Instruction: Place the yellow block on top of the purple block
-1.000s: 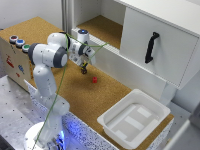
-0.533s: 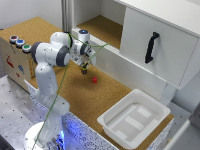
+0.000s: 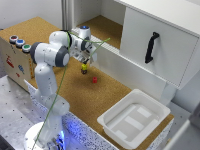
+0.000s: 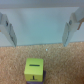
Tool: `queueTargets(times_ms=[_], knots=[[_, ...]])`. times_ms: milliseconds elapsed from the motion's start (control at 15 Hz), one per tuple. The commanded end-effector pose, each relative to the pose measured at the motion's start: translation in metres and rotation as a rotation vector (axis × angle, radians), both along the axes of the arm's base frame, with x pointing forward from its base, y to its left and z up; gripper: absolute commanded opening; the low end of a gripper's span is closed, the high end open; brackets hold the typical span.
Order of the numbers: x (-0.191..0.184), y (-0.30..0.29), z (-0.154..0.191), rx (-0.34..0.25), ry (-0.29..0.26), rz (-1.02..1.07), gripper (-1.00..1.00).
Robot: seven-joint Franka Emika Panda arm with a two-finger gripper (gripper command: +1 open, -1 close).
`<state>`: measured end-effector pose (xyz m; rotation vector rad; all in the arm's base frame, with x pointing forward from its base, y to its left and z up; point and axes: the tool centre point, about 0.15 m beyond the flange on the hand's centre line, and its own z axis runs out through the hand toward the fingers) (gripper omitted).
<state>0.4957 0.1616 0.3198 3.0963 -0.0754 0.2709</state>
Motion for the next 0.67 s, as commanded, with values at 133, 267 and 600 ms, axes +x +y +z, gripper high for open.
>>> queueTargets(times_ms=[133,267,600], knots=[[-0.034,-0.009,0.061,-0.067,-0.05,-0.063,1.0],[-0.034,-0.009,0.061,-0.067,-0.05,-0.063,1.0],[-0.037,-0.024,0.052,-0.022,-0.042,-0.076,1.0]])
